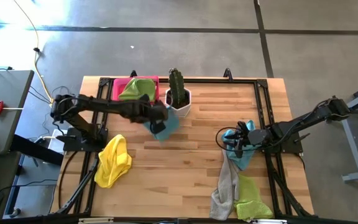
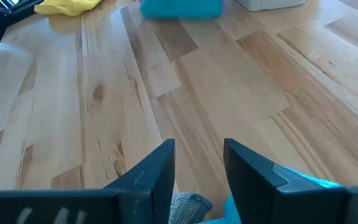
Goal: Fold microfiber towels
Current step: Put the left folded blue microfiber towel on the pink bin
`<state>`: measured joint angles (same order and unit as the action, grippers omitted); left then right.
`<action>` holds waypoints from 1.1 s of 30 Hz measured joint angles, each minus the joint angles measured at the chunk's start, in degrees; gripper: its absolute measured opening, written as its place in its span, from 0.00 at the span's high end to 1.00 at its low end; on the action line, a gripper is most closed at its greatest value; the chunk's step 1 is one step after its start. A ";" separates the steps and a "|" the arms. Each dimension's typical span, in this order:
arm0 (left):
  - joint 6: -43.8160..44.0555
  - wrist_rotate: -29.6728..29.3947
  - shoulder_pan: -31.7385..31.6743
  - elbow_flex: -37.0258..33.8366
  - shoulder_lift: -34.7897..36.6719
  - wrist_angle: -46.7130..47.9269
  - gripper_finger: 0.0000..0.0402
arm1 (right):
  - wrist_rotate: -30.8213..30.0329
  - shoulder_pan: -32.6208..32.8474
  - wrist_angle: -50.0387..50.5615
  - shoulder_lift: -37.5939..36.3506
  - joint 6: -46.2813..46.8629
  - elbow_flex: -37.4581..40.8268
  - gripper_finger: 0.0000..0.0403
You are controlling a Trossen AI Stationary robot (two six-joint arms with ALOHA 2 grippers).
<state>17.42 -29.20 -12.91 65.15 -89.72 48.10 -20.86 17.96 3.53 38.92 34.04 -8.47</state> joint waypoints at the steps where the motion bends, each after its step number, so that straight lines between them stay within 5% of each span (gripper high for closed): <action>1: -0.67 -0.56 -1.12 1.16 0.01 1.22 1.00 | 0.00 -0.01 0.04 0.00 0.00 0.00 0.68; 17: -2.64 -1.34 -22.01 10.51 0.05 7.04 0.98 | 0.00 -0.02 0.10 0.00 0.02 0.00 0.68; 26: 0.38 7.63 -28.37 10.79 0.08 -6.55 0.95 | -0.02 0.00 0.11 0.00 0.00 0.00 0.68; 33: 1.48 9.02 -28.62 11.62 0.08 -15.60 0.96 | 0.00 -0.02 0.10 0.00 0.00 0.00 0.68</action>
<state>18.90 -20.18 -41.54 76.77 -89.65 32.50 -20.86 17.94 3.64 38.92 34.04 -8.47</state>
